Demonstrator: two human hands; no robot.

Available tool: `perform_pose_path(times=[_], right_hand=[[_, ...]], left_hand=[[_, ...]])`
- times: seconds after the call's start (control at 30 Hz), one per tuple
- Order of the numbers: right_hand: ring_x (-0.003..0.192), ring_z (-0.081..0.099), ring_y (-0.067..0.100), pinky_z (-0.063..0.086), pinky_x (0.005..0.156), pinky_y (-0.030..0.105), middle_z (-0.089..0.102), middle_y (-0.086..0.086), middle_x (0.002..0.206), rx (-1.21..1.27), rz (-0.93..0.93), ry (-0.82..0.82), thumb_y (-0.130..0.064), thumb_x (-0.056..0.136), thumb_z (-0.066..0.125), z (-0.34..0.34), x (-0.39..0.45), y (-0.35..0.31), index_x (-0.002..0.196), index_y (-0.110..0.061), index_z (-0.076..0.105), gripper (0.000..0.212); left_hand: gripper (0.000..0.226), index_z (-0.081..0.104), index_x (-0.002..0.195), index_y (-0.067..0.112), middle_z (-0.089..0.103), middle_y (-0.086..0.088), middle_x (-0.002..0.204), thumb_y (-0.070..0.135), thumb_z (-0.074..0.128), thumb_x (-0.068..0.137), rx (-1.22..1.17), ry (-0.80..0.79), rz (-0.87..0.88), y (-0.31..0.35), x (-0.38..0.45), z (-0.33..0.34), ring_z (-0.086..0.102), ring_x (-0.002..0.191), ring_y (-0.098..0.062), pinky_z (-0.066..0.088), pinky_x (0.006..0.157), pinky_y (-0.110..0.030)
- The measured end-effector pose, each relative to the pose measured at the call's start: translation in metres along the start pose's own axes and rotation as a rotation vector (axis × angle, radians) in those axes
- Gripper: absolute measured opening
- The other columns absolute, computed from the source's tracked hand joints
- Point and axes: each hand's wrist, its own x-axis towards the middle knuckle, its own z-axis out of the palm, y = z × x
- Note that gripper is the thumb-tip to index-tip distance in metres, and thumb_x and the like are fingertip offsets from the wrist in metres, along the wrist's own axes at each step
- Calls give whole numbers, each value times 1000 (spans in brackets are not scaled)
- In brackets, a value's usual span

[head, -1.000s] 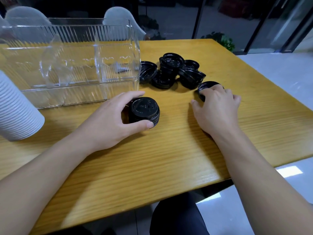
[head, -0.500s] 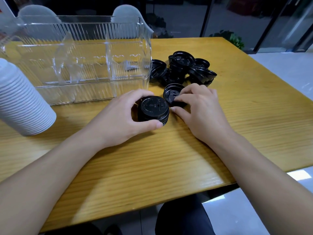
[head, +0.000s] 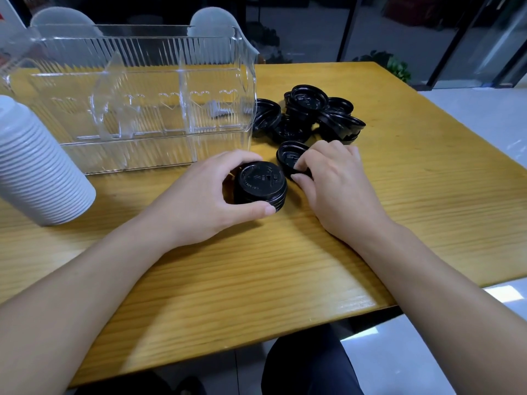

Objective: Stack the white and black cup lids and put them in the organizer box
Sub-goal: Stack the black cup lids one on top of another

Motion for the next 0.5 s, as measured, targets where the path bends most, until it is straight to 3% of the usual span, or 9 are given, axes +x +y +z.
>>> perform_pose_path(times=[0.23, 0.37, 0.5], right_hand=[[95, 59, 22, 35, 95, 36, 67, -7, 98, 132, 76, -26, -31, 96, 87, -3, -1, 3, 96, -20, 72, 19], [96, 57, 20, 40, 94, 39, 67, -6, 99, 227, 134, 72, -38, 97, 87, -8, -2, 2, 92, -22, 75, 21], [87, 57, 1, 38, 80, 10, 67, -7, 99, 372, 200, 133, -29, 94, 91, -15, -1, -1, 91, -18, 78, 17]], left_hand=[[67, 66, 143, 43, 73, 27, 134, 59, 95, 84, 0, -12, 5, 1, 0, -1, 64, 130, 3, 49, 113, -21], [68, 67, 142, 42, 73, 24, 133, 61, 95, 83, 1, -17, 3, 2, 0, -1, 65, 129, 0, 50, 115, -29], [71, 66, 143, 43, 73, 26, 133, 65, 94, 81, 0, -13, 6, 3, -1, -2, 65, 128, 3, 50, 113, -25]])
